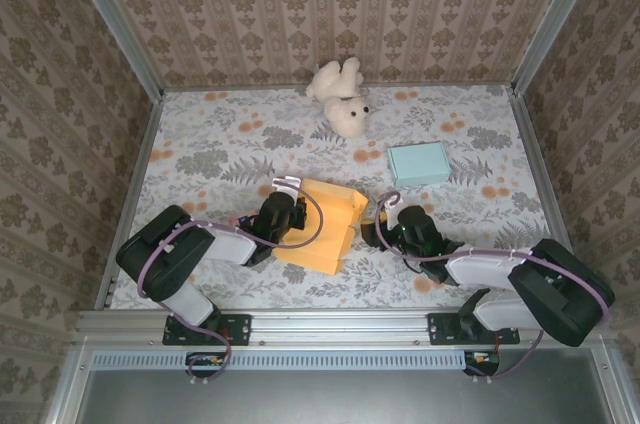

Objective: Fold the paper box

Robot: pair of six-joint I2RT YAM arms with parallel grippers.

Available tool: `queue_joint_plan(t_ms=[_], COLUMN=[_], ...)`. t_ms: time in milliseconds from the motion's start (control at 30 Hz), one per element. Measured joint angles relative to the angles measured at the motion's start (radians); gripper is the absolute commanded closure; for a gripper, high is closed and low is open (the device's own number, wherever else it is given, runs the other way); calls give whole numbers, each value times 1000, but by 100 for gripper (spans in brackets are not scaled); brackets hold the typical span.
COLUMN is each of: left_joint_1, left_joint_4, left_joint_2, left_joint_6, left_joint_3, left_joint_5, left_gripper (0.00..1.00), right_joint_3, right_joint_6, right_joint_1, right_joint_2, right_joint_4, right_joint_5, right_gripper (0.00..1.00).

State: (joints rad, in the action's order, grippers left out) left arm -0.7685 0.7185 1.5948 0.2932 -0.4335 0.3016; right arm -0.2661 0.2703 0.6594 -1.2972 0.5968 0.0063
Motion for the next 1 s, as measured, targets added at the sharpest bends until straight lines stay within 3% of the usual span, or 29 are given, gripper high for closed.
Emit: queue_joint_plan(t_ms=[333, 633, 1000], left_joint_1=[4, 10, 11], left_joint_4=[0, -1, 0], left_joint_2=[0, 0, 0], left_joint_6=[-1, -1, 0], left_joint_3=[0, 0, 0], left_joint_5=[-2, 7, 14], left_gripper=[100, 100, 100], right_joint_3=[-50, -89, -144], right_joint_6=[-16, -18, -17], right_joint_1=[33, 77, 104], right_joint_2=[-69, -122, -148], right_joint_4=[37, 44, 25], right_joint_5=[-32, -32, 46], right_gripper=[56, 57, 64])
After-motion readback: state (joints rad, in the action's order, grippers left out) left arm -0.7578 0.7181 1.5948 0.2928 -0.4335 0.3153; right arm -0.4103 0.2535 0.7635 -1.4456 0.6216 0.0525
